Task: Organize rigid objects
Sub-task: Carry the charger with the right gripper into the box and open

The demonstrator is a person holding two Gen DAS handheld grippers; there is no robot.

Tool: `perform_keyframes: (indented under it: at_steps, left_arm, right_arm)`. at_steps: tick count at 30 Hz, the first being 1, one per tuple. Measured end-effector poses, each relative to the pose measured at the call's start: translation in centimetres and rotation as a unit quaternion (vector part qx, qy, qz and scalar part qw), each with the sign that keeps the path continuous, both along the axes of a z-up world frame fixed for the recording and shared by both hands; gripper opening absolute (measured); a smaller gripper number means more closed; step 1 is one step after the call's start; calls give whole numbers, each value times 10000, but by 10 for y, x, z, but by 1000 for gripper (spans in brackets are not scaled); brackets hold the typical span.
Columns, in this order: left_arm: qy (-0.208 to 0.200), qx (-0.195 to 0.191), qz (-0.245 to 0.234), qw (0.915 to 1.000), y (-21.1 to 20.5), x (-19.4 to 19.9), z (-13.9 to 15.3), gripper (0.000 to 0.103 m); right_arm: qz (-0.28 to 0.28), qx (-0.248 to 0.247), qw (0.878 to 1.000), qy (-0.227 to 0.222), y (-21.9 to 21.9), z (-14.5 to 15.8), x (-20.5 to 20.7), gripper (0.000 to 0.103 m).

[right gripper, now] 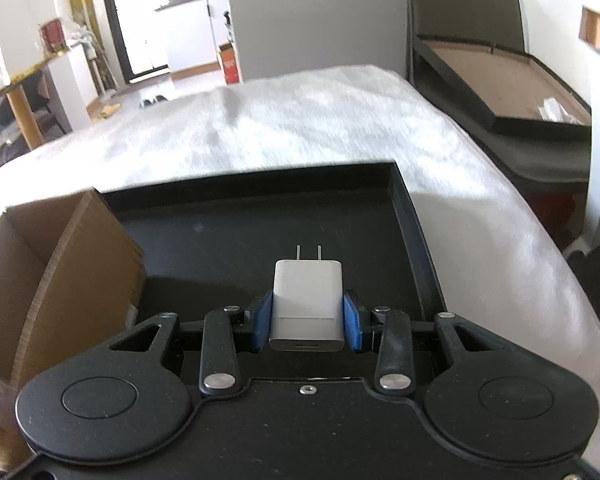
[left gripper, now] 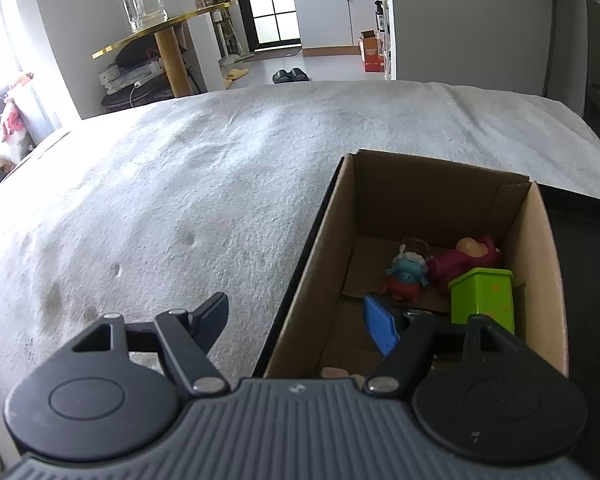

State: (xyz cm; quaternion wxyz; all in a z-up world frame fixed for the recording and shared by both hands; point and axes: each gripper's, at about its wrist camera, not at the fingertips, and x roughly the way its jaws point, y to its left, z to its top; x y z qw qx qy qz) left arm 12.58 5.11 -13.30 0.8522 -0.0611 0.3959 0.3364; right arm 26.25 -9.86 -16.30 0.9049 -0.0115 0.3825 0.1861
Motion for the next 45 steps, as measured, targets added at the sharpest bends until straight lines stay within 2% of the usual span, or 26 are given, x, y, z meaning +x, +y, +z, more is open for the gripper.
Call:
perform_keyframes:
  at_steps: [13,22,25,38,40,45]
  left_arm:
    - [-237,-11,-88,9997,1,-9,8,73]
    - [-449,-182,-214,9986,6,-16,6,69]
    - [-512,-219,-300,9980,7,-18,5,66]
    - [-690,-810,-372,9936,24,-29,-5,16]
    - [-736,-889,-392,9925,26,-31,-5,13]
    - [-860,-1059,-466,9896,34,-36,-8,12]
  right_arm:
    - [295,351,9979,-454,21,45,-10,36]
    - [731,526,9942,-590,44,53,-27,36]
    - [788,765,9931,-400,48,53,-27,36]
    - [1459,802,9856,-299,97,52,-49,36]
    - [1548,771,9845,-281,105,50,-53,36]
    - [1729,683,9825,-130,125,41,-58,37]
